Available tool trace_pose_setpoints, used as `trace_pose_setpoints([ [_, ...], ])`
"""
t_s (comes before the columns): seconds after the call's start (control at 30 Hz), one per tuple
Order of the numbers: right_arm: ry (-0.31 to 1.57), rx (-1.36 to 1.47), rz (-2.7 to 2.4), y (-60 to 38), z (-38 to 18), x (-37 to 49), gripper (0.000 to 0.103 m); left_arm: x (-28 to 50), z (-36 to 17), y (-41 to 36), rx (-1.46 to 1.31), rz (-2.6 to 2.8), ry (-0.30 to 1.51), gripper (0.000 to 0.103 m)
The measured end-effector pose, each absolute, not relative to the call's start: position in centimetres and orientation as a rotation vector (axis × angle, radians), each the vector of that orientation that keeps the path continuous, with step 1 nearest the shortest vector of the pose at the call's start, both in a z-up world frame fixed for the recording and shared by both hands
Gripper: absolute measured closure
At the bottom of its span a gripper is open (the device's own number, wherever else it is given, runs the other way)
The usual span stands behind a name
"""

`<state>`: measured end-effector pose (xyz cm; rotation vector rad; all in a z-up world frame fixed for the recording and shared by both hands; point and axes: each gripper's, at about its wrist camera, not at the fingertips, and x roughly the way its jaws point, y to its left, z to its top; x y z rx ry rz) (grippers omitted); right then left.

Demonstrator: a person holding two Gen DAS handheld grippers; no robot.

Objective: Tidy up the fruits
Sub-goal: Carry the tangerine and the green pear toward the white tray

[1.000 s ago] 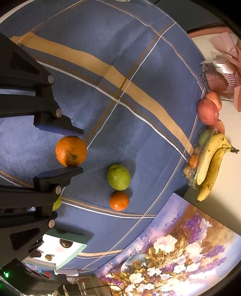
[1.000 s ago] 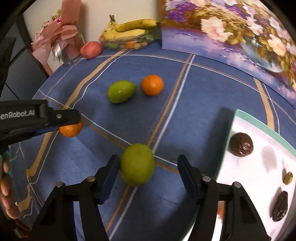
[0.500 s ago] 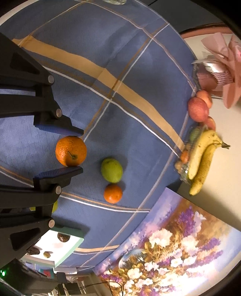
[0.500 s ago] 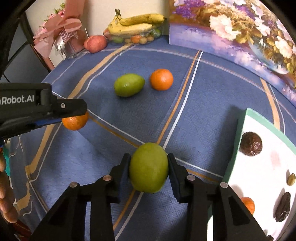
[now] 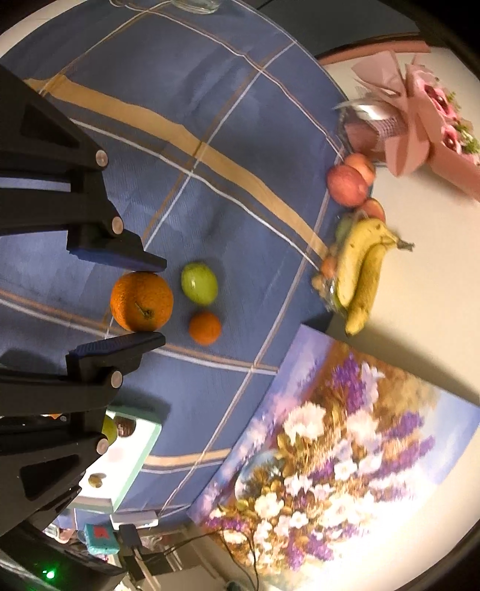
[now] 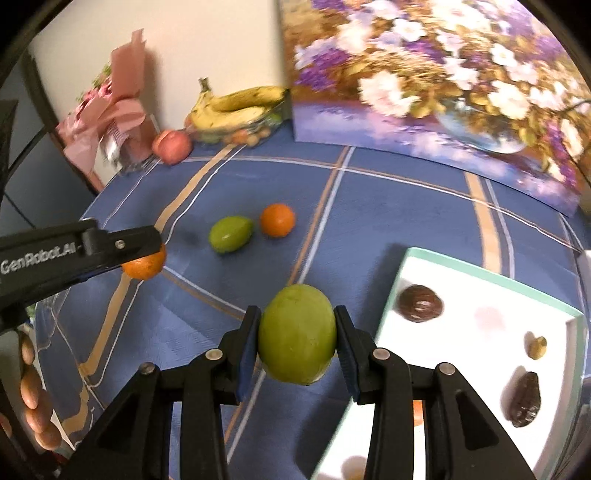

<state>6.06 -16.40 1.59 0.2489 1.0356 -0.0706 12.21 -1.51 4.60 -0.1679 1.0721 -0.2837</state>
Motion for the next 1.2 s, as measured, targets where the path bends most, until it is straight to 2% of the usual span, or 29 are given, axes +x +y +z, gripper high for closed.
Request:
trace_pose_setpoints([
  [0.37, 1.035, 0.317, -0.213, -21.9, 2.8, 3.5, 0.062, 10.5, 5.5, -5.8, -0.114, -0.351, 1.063, 0.068],
  [0.8, 1.015, 0.462, -0.425, -31.9, 2.8, -1.4, 0.062, 7.7, 4.0, -14.5, 0.036, -0.491, 1.105, 0.068],
  [1.2, 1.003, 0.494, -0.435, -34.6, 2.4, -2.1, 0.062, 7.8, 1.8, -18.8, 0.115, -0.512, 1.142, 0.068],
])
